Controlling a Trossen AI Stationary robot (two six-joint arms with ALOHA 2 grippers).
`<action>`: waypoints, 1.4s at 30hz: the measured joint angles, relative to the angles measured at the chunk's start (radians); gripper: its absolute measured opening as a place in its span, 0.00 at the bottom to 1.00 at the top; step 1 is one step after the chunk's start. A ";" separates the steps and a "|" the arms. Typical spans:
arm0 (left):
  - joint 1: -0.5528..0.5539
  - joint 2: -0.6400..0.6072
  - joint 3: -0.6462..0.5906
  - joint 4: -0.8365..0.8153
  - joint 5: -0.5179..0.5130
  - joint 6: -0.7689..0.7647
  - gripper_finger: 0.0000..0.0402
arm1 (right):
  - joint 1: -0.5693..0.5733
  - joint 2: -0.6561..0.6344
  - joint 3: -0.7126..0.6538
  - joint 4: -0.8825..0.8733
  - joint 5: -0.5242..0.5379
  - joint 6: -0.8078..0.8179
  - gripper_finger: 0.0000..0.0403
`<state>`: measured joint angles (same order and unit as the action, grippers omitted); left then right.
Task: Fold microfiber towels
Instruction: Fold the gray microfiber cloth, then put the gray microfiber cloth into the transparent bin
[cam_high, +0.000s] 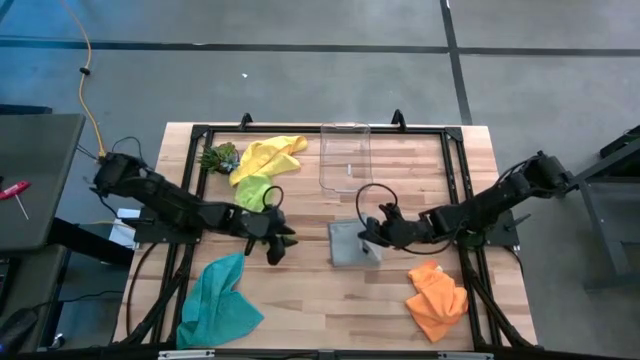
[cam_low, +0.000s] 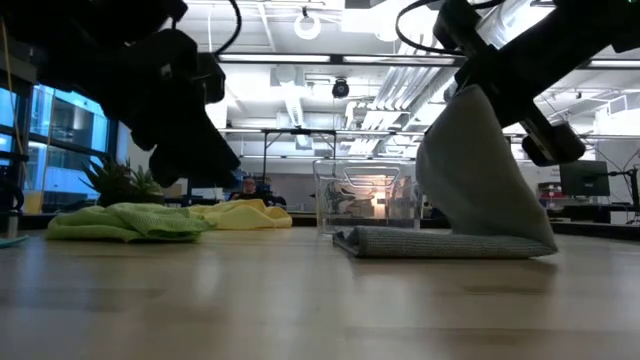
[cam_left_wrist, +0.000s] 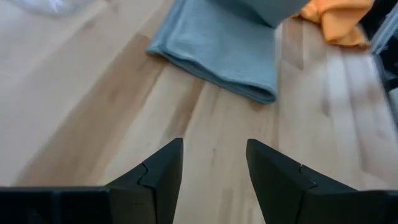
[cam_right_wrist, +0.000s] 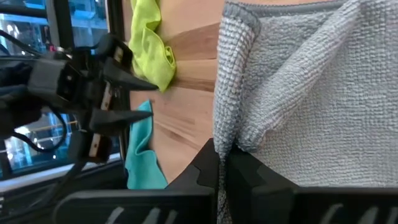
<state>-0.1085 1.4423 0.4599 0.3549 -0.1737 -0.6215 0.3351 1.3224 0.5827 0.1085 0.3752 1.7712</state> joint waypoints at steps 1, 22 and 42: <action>0.000 0.010 0.000 0.016 0.012 -0.002 0.42 | -0.003 0.000 0.000 0.004 0.000 0.000 0.00; 0.004 0.025 0.000 0.037 0.008 0.030 0.42 | -0.021 0.213 0.000 0.237 -0.045 -0.023 0.00; 0.004 0.025 0.000 0.036 0.005 0.030 0.42 | -0.039 0.228 0.000 0.430 -0.042 -0.143 0.49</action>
<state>-0.1044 1.4673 0.4599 0.3904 -0.1684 -0.5914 0.2958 1.5503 0.5831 0.5381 0.3336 1.6279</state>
